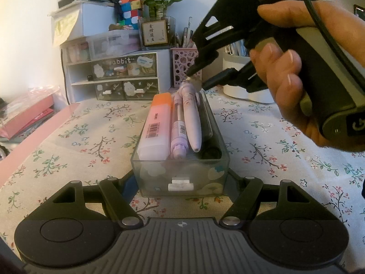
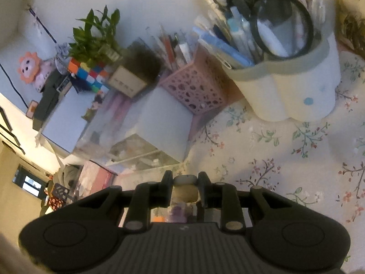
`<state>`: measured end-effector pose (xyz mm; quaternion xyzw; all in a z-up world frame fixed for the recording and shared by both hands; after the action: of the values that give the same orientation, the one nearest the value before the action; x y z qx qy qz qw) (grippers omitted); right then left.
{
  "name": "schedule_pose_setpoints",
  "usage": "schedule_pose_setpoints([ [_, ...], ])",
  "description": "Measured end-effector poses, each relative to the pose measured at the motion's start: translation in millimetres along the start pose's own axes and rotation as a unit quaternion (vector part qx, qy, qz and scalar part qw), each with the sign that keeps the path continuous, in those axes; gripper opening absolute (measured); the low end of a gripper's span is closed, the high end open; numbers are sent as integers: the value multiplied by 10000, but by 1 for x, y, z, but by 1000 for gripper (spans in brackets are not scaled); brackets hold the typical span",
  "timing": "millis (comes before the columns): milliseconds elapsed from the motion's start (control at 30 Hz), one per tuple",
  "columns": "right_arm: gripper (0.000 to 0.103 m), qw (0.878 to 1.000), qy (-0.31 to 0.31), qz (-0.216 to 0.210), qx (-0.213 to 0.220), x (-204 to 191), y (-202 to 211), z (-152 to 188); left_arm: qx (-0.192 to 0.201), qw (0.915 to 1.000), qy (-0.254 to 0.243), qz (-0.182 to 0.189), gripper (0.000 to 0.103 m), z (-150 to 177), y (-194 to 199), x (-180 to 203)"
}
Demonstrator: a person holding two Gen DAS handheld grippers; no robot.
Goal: Organize stationery
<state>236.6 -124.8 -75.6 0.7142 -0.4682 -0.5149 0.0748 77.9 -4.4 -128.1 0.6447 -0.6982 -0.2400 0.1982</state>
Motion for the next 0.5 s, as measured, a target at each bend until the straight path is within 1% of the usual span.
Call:
schedule_pose_setpoints([
  [133, 41, 9997, -153, -112, 176, 6, 11, 2, 1, 10000, -17, 5, 72, 0, 0, 1],
  [267, 41, 9995, -78, -114, 288, 6, 24, 2, -4, 10000, -3, 14, 73, 0, 0, 0],
  [400, 41, 9996, -100, -116, 252, 13, 34, 10, -15, 10000, 33, 32, 72, 0, 0, 0],
  [500, 41, 9998, -53, -22, 191, 22, 38, 21, -24, 10000, 52, 46, 72, 0, 0, -1],
])
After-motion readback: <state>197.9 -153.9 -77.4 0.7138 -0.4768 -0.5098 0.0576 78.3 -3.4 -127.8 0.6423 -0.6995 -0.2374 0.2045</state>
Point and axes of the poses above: each gripper's, at about its wrist camera, not at the fingertips, and y roughly against the way its jaws point, x to its right, z to its underside, the point moved 4 cm from there along -y, roughly the way its jaws point, and after that the axes turned 4 degrees about -x, right-handed, at the moved point
